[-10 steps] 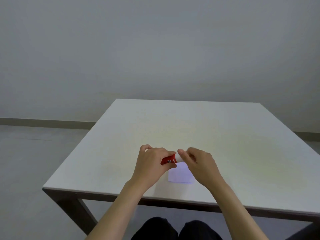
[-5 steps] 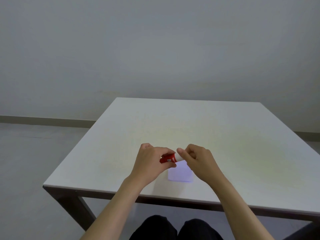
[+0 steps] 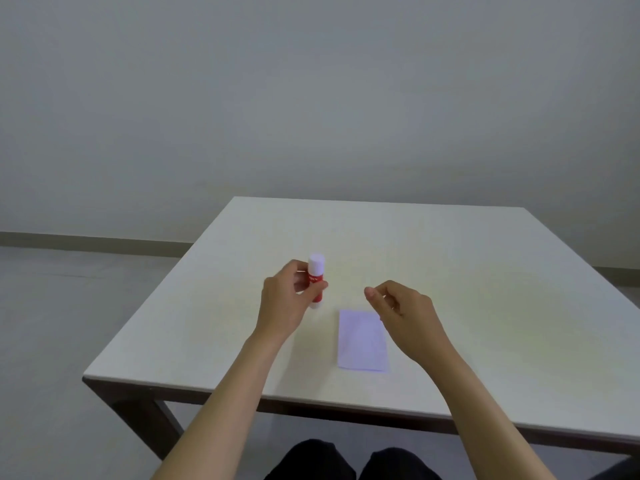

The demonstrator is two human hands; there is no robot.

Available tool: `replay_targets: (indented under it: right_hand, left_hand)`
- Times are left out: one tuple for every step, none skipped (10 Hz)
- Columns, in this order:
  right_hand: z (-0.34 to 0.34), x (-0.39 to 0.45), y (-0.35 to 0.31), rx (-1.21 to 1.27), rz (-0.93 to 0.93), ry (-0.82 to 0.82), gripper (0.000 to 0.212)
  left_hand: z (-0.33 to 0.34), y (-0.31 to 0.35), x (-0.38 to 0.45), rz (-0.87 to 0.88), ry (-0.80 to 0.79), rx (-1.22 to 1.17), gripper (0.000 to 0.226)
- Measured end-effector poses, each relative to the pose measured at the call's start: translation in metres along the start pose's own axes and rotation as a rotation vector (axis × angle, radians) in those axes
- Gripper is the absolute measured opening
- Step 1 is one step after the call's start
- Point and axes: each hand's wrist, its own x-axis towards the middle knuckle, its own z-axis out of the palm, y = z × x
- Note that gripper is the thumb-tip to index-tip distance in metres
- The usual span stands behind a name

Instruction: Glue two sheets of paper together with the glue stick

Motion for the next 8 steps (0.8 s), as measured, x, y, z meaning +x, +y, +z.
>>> replay_targets:
  right_hand:
    - [0.001,-0.003,0.007,-0.05,-0.013,-0.065,0.014]
    - [0.003,-0.005,0.014,-0.061,-0.024,-0.097,0.02]
    - [0.004,-0.005,0.016,-0.072,-0.044,-0.135,0.022]
    - [0.003,-0.006,0.015,-0.084,-0.061,-0.163,0.021]
    - [0.003,-0.007,0.016,-0.087,-0.079,-0.162,0.021]
    - [0.004,-0.01,0.016,-0.094,-0.068,-0.18,0.02]
    - [0.005,-0.013,0.018,-0.1,-0.068,-0.192,0.02]
    - [0.005,-0.016,0.018,-0.083,-0.058,-0.201,0.02]
  left_hand:
    - [0.004,-0.008,0.016,-0.043,0.031,0.0,0.015]
    - [0.011,-0.016,0.023,-0.077,0.016,-0.005,0.016]
    - [0.017,-0.024,0.026,-0.099,0.006,-0.011,0.017]
    - [0.018,-0.028,0.027,-0.098,-0.011,-0.004,0.017]
    - [0.021,-0.034,0.024,-0.094,-0.002,-0.002,0.017]
    - [0.022,-0.039,0.023,-0.091,0.01,-0.002,0.017]
    - [0.023,-0.041,0.023,-0.105,-0.014,0.007,0.019]
    - [0.022,-0.046,0.019,-0.179,-0.08,0.01,0.044]
